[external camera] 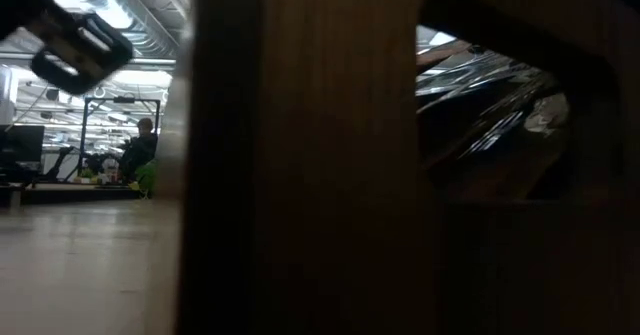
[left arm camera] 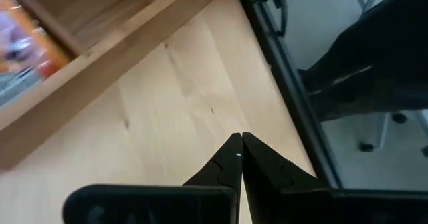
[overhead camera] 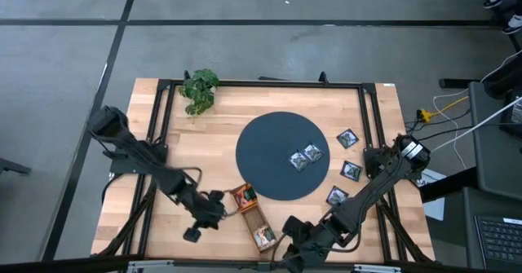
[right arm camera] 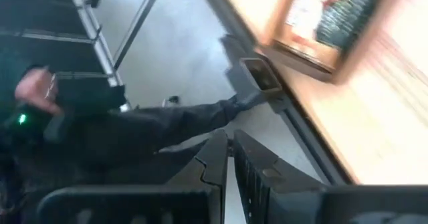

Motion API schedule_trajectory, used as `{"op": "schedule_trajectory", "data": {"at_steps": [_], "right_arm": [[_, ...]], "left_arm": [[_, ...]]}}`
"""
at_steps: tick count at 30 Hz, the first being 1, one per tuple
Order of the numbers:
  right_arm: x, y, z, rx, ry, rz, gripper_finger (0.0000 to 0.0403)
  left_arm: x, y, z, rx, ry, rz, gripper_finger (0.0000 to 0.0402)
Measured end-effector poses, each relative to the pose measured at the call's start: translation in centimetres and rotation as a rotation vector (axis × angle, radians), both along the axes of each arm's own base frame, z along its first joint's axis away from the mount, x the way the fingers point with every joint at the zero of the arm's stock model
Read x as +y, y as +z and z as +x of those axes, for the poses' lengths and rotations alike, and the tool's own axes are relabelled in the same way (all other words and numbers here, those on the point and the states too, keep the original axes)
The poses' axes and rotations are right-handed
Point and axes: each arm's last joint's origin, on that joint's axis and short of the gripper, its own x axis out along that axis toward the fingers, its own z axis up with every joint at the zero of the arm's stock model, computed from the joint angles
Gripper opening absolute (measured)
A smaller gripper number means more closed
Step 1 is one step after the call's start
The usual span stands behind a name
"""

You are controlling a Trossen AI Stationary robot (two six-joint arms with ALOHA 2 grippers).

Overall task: Pick & Place Tea
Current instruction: Adjust the wooden organizer

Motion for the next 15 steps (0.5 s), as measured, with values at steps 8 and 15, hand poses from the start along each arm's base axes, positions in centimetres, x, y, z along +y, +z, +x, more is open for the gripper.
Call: {"op": "schedule_trajectory", "data": {"at_steps": [8, 15], "right_arm": [[1.0, -4.2, -1.9, 0.031, -0.115, 0.11, 0.0022], [0.7, -7.1, -3.1, 0.064, -0.26, 0.173, 0.0005]], "left_arm": [[-2.9, -3.1, 3.9, -0.061, -0.043, 0.051, 0.0006], [-4.3, -3.6, 6.5, -0.172, -0.04, 0.138, 0.0006]]}}
